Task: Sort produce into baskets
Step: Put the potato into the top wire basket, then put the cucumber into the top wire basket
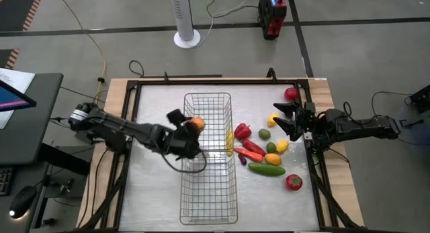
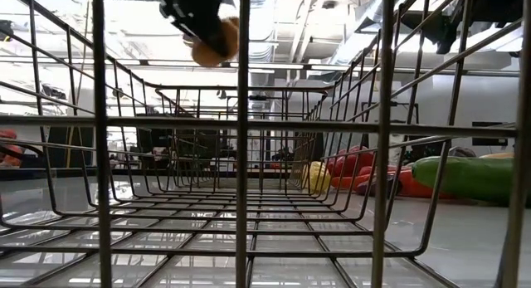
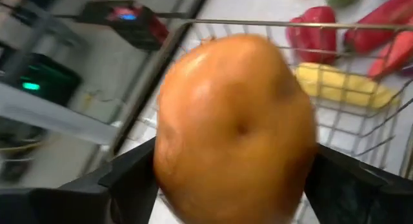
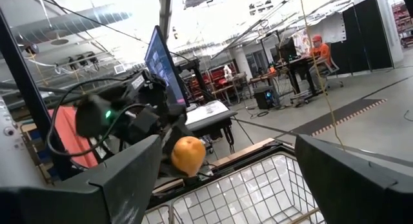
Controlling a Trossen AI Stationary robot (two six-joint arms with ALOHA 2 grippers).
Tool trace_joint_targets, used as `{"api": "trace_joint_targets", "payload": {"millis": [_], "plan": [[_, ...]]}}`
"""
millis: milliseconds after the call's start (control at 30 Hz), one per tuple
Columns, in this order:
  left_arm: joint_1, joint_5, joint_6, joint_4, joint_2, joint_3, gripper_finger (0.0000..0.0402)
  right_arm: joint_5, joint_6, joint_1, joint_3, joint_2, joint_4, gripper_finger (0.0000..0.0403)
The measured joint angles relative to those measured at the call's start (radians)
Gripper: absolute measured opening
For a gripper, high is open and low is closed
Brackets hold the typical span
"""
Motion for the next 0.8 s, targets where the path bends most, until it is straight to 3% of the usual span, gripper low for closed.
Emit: {"api": "trace_joint_targets", "payload": {"millis": [167, 367, 467, 633, 800], "plan": [[0.077, 0.151, 0.071, 0.048, 0.000, 0.000, 0.0356, 0.000, 0.002, 0.000, 0.000, 0.000, -0.028, 0.0382], [0.070, 0.158, 0.118, 0.070, 0.000, 0.000, 0.0378, 0.057, 0.002, 0.000, 0.000, 0.031, -0.093, 0.0382], [0.020, 0.109, 0.156, 0.125, 0.000, 0.000, 0.0371, 0.076, 0.002, 0.000, 0.000, 0.076, -0.098, 0.0382], [-0.117, -0.092, 0.250, 0.231, 0.001, -0.001, 0.0344, 0.078, 0.042, 0.000, 0.073, 0.189, -0.238, 0.0382], [-0.178, -0.130, 0.266, 0.238, 0.000, -0.001, 0.0314, 0.079, 0.112, 0.015, 0.163, 0.355, -0.383, 0.0382]]}}
